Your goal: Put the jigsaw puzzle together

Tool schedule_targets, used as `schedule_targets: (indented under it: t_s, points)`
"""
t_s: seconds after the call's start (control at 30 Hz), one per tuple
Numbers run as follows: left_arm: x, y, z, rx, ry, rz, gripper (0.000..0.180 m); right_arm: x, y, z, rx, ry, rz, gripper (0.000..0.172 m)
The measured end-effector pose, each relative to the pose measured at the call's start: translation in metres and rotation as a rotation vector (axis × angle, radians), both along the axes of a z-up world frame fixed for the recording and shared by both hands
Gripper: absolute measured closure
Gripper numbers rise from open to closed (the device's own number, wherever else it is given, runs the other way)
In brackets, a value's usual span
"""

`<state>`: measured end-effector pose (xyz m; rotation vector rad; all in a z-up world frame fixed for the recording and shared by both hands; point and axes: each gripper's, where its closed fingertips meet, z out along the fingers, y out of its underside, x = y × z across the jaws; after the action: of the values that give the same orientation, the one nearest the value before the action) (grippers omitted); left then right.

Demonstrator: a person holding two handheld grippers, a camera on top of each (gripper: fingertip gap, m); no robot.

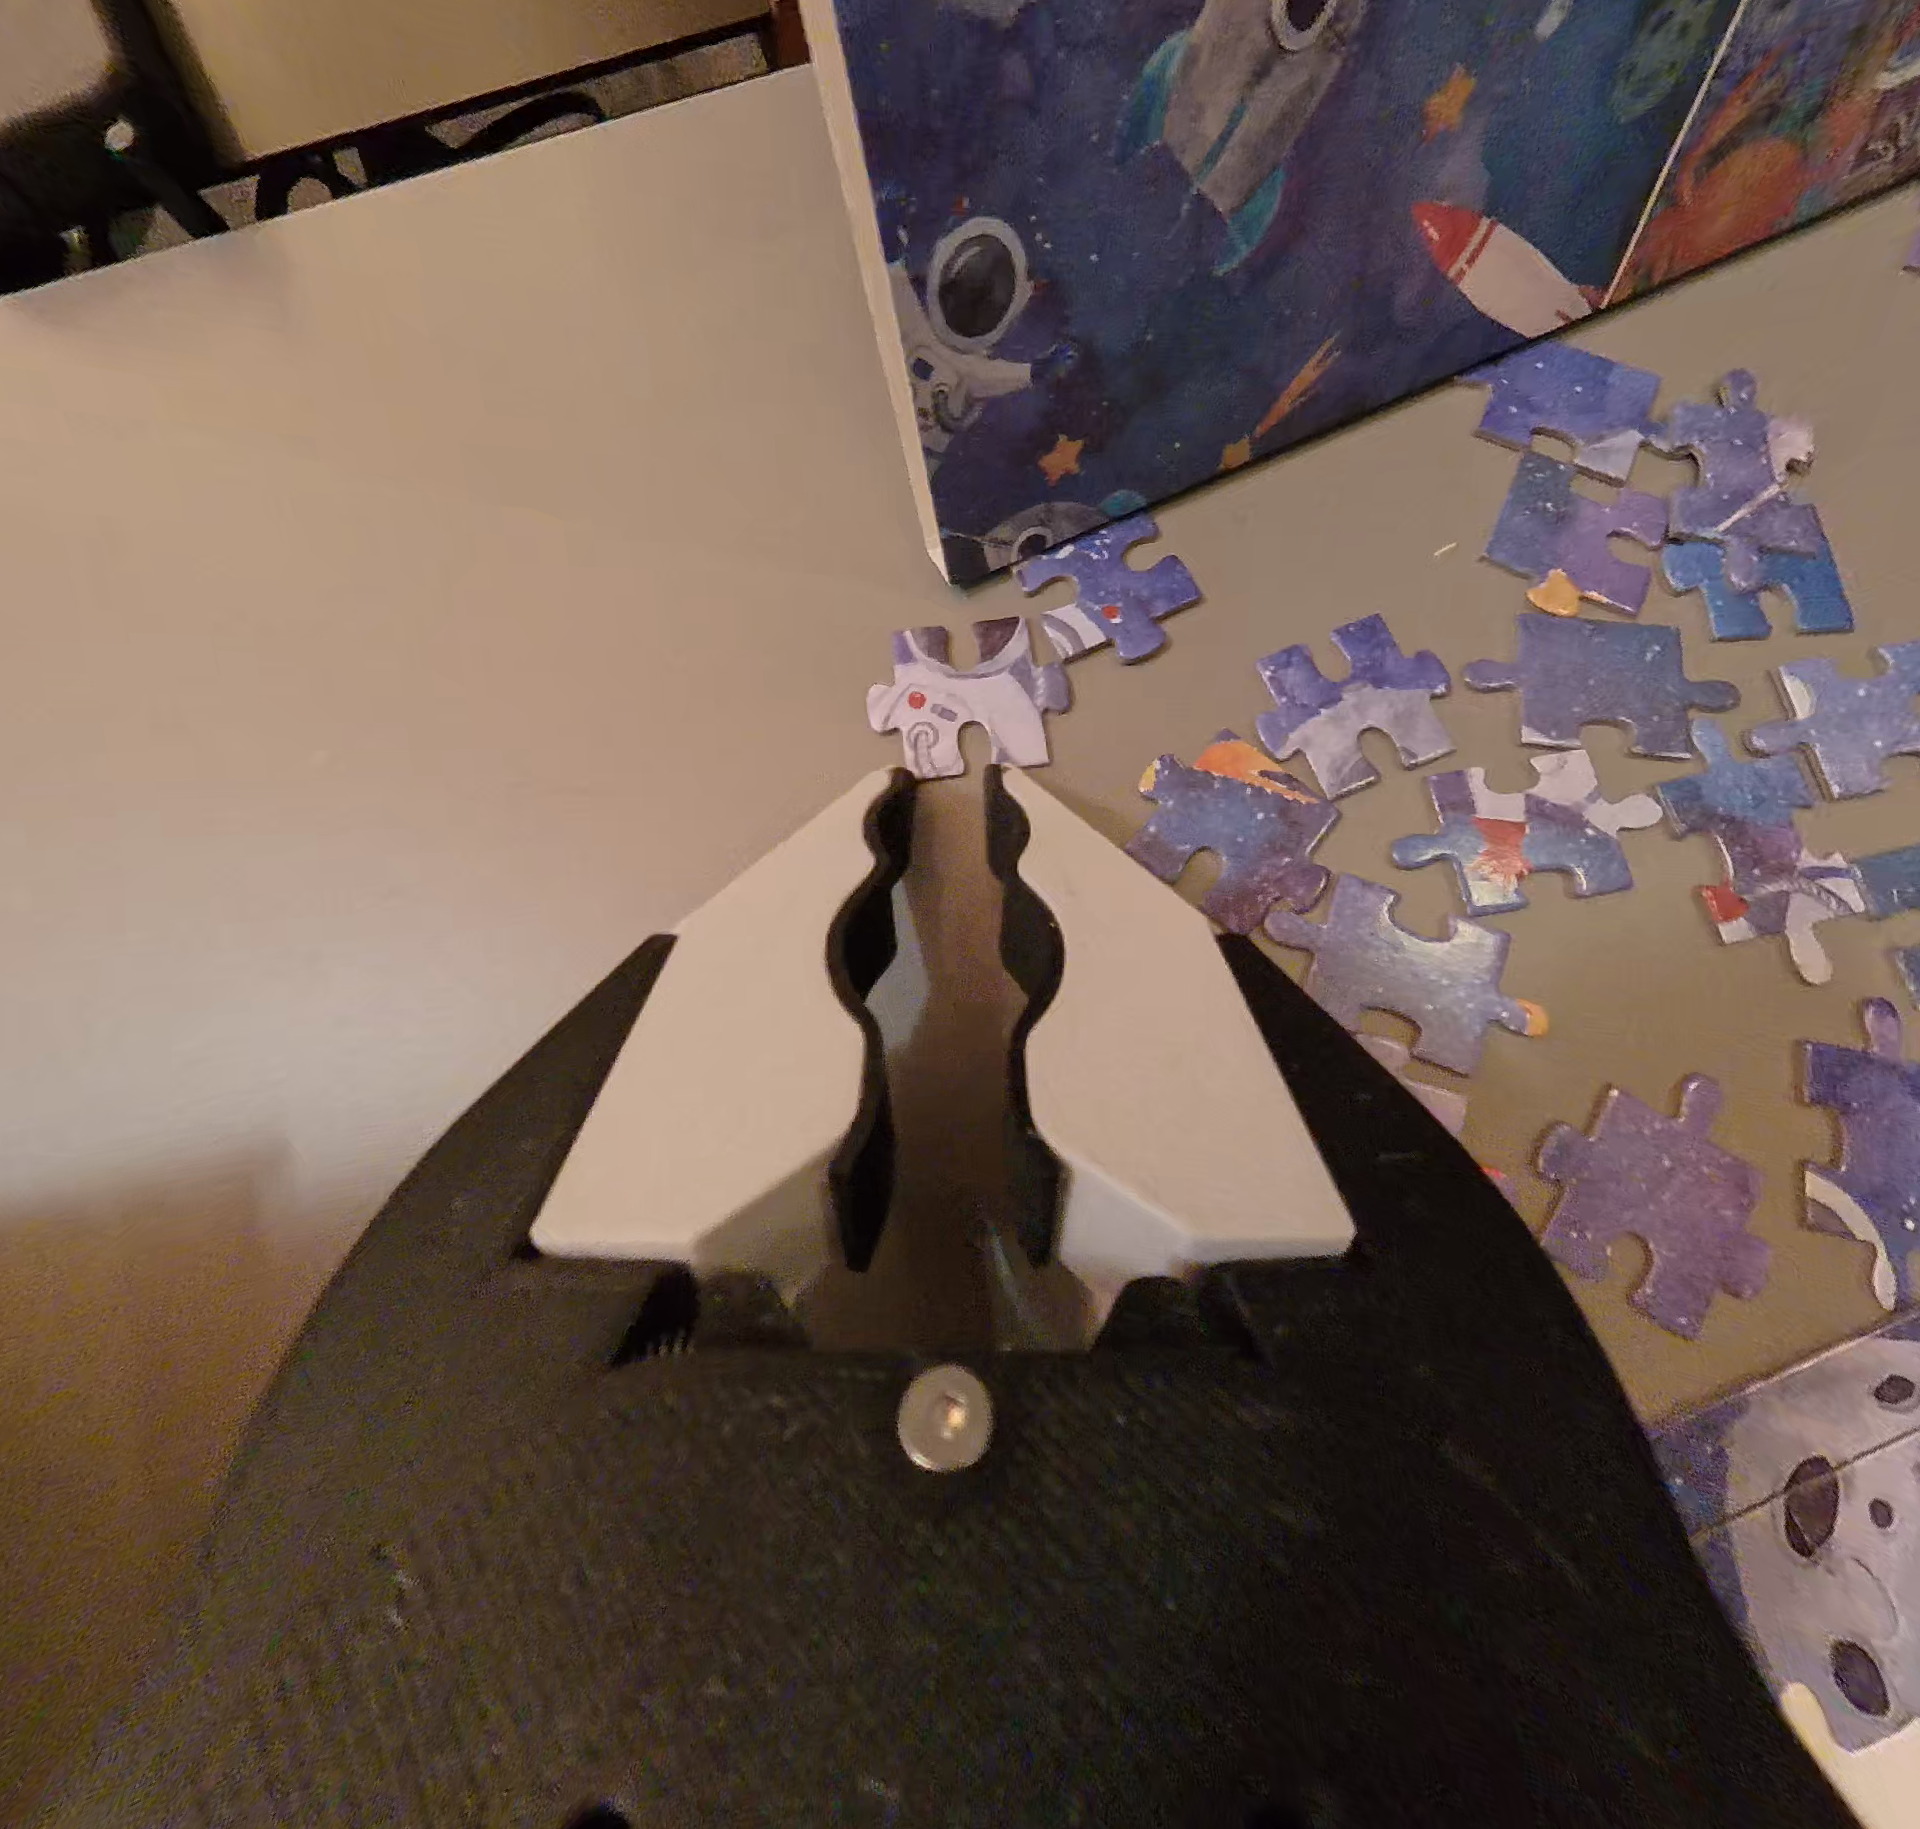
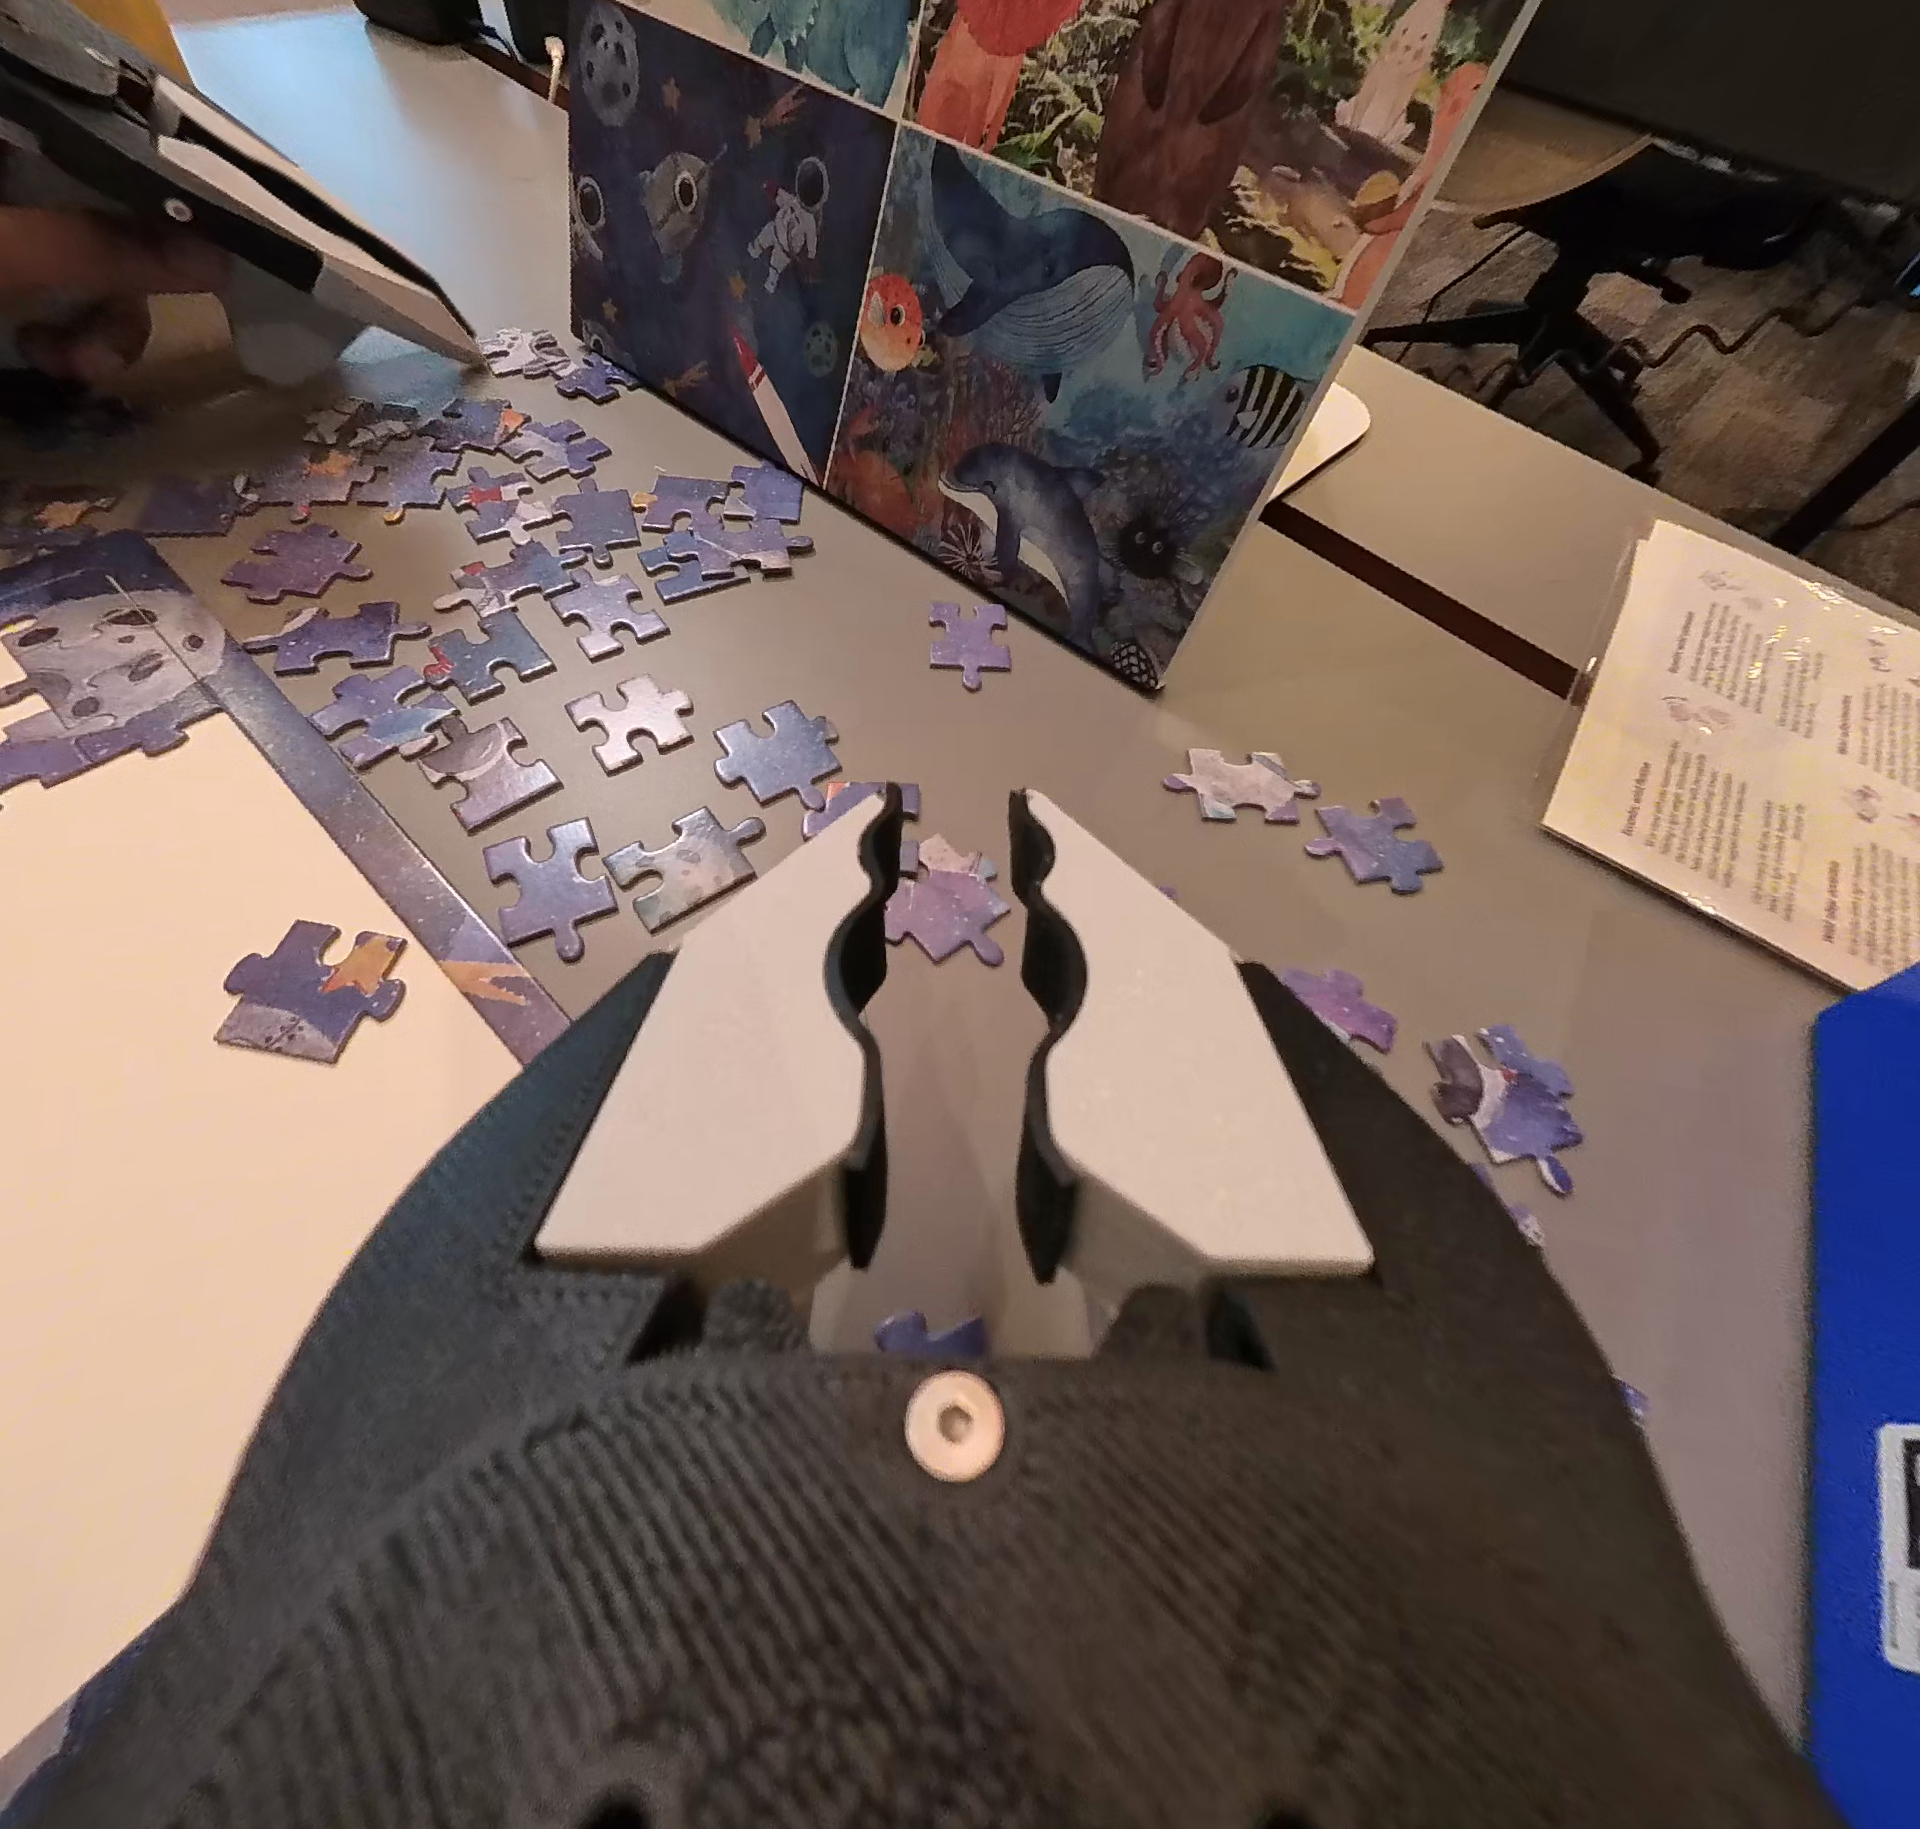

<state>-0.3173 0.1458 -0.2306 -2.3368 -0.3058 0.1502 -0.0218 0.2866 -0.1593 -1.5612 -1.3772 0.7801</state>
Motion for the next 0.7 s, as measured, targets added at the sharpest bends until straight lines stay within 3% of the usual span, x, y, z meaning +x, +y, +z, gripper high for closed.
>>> schedule_targets:
  t_s: [0.13,0.3,0.43,0.57,0.63,0.7]
  points:
    - [-0.001,0.0,0.0,-0.005,0.027,0.004,0.165,0.001,0.001,0.002,0.003,0.006,-0.003,0.153]
    - [-0.004,0.002,0.006,0.035,0.029,0.037,0.137,0.001,0.001,0.003,0.005,0.009,-0.005,0.153]
    - [-0.006,0.004,-0.001,0.0,-0.017,0.077,0.129,0.001,0.0,0.004,0.01,0.01,-0.003,0.153]
    - [-0.005,0.01,0.0,-0.001,-0.008,0.072,0.133,0.0,-0.003,0.005,0.016,0.011,0.003,0.153]
    - [-0.004,0.01,0.0,-0.002,0.004,0.069,0.152,0.0,-0.003,0.005,0.019,0.008,0.002,0.153]
    - [-0.004,0.01,0.0,-0.003,0.007,0.068,0.153,0.0,-0.003,0.004,0.018,0.006,0.002,0.153]
